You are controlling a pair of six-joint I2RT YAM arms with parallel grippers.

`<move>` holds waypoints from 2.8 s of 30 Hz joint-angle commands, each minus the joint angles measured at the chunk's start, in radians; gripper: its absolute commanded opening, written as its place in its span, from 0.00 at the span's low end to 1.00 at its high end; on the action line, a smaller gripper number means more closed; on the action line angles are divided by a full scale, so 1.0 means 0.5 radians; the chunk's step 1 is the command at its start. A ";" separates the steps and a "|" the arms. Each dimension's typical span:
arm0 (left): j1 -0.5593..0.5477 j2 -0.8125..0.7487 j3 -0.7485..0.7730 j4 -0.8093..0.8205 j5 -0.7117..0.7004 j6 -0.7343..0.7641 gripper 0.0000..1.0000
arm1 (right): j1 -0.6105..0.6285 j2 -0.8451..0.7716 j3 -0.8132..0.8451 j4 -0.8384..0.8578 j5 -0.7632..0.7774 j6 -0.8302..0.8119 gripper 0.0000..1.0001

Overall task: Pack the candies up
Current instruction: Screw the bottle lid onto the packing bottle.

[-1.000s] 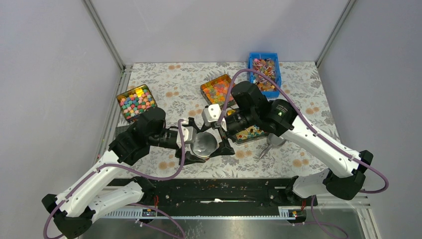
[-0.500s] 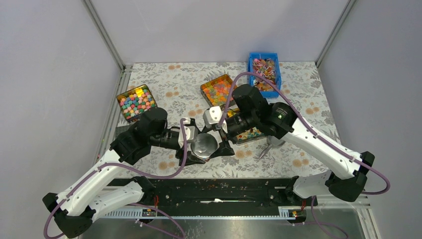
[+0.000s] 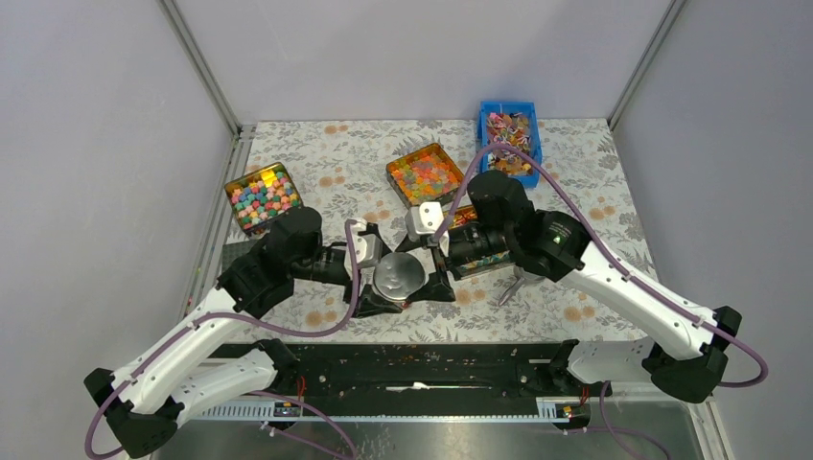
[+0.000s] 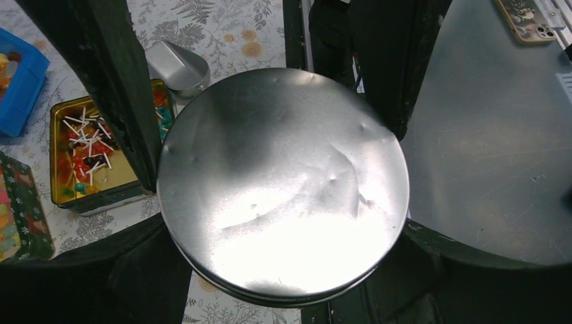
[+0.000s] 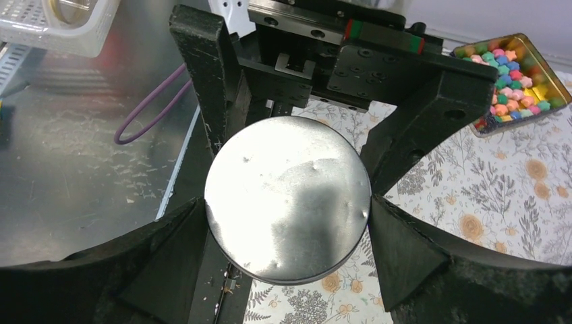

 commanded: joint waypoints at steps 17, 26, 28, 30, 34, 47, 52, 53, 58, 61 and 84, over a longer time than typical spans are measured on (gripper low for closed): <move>0.011 0.219 0.313 0.879 -0.558 -0.231 0.42 | 0.270 0.199 -0.057 0.223 0.943 0.582 0.75; 0.012 0.183 0.263 0.676 -0.436 -0.088 0.45 | 0.274 0.155 -0.093 0.274 1.126 0.634 0.99; 0.012 0.145 0.226 0.536 -0.412 0.025 0.46 | 0.274 0.114 -0.116 0.275 1.115 0.612 1.00; 0.013 0.117 0.203 0.357 -0.401 0.142 0.47 | 0.272 0.063 -0.151 0.271 1.043 0.556 1.00; 0.013 0.071 0.161 0.047 -0.318 0.381 0.48 | 0.268 -0.027 -0.155 0.157 0.992 0.466 0.99; 0.013 -0.008 0.117 -0.216 -0.048 0.600 0.48 | -0.048 -0.200 0.062 -0.255 0.078 0.006 1.00; 0.014 0.004 0.154 -0.217 0.117 0.590 0.47 | -0.093 -0.187 0.108 -0.257 -0.152 -0.192 1.00; 0.011 0.010 0.164 -0.217 0.141 0.587 0.47 | -0.094 -0.172 0.123 -0.255 -0.192 -0.210 1.00; 0.009 0.041 0.212 -0.207 0.244 0.537 0.47 | -0.094 -0.078 0.182 -0.225 -0.317 -0.256 0.99; 0.009 0.054 0.228 -0.190 0.279 0.517 0.47 | -0.094 -0.034 0.186 -0.155 -0.349 -0.221 1.00; 0.011 0.055 0.185 0.138 0.363 0.201 0.44 | -0.088 0.101 0.221 -0.129 -0.311 -0.166 0.90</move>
